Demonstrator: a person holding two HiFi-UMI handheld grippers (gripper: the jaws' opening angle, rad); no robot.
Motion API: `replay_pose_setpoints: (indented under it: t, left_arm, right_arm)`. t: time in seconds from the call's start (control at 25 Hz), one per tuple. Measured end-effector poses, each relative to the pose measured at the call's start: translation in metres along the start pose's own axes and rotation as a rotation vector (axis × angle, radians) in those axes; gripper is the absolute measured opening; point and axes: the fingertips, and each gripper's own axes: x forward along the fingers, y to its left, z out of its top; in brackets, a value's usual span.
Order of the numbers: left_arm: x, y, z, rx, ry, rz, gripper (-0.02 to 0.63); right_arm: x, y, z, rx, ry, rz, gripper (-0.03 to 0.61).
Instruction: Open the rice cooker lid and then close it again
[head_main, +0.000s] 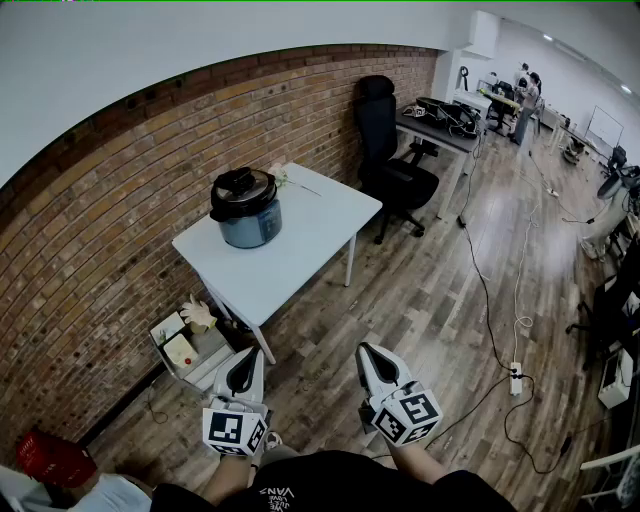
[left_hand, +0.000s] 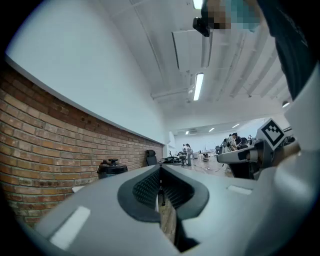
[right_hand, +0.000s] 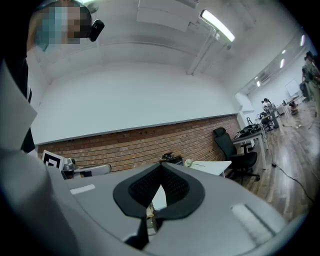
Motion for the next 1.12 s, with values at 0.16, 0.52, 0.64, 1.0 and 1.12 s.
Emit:
replay_pose_setpoints:
  t: [0.16, 0.52, 0.64, 1.0, 1.12]
  left_arm:
    - [0.001, -0.018, 0.004, -0.011, -0.033, -0.044, 0.002]
    - [0.022, -0.028, -0.020, -0.084, 0.029, -0.140, 0.264]
    - [0.041, -0.019, -0.027, -0.097, 0.042, -0.144, 0.272]
    - [0.135, 0.038, -0.046, -0.101, 0.063, -0.169, 0.272]
    - [0.172, 0.058, -0.046, -0.103, 0.060, -0.186, 0.272]
  right_arm:
    - [-0.002, -0.003, -0.002, 0.067, -0.020, 0.063, 0.005]
    - [0.017, -0.014, -0.018, 0.087, 0.026, 0.067, 0.295]
    - [0.034, -0.027, -0.018, 0.099, 0.026, 0.055, 0.298]
    - [0.126, -0.061, -0.017, 0.100, 0.055, 0.040, 0.298]
    - [0.165, -0.073, -0.012, 0.102, 0.053, 0.036, 0.298]
